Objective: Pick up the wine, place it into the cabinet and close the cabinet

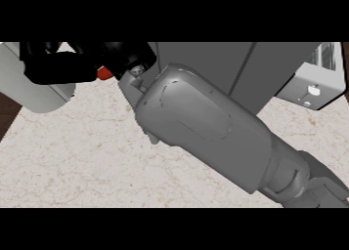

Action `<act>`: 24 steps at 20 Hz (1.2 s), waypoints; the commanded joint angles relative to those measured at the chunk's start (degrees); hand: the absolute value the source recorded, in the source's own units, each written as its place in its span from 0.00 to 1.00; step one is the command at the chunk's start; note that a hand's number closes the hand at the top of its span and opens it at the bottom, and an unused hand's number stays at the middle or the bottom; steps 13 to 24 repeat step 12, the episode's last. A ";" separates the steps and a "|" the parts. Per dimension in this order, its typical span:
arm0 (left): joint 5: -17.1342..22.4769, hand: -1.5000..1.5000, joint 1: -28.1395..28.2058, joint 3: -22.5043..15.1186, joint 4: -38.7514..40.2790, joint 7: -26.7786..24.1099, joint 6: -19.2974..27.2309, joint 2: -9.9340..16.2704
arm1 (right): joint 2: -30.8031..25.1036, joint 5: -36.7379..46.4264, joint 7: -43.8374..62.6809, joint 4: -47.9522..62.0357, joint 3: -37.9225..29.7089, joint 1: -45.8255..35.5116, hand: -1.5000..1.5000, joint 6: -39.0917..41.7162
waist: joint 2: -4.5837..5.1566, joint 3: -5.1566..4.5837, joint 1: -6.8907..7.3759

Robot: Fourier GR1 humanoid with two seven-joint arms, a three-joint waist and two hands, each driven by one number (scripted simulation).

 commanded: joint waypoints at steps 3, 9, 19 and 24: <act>-0.18 1.00 0.33 0.15 -0.22 0.38 -0.04 -0.46 | -5.26 1.47 -5.80 12.23 -2.92 5.88 1.00 0.98 | 3.36 1.05 -0.89; 0.95 1.00 -1.00 0.65 -0.84 1.11 1.79 -0.13 | -6.39 2.63 -8.85 14.17 -3.51 6.31 1.00 1.34 | 3.67 1.06 -1.90; 0.58 1.00 -1.11 0.33 -1.54 1.56 2.56 -0.03 | -5.91 2.71 -9.90 14.71 -3.43 6.42 1.00 2.11 | 3.45 1.09 -1.91; 0.58 1.00 -1.11 0.33 -1.54 1.56 2.56 -0.03 | -5.91 2.71 -9.90 14.71 -3.43 6.42 1.00 2.11 | 3.45 1.09 -1.91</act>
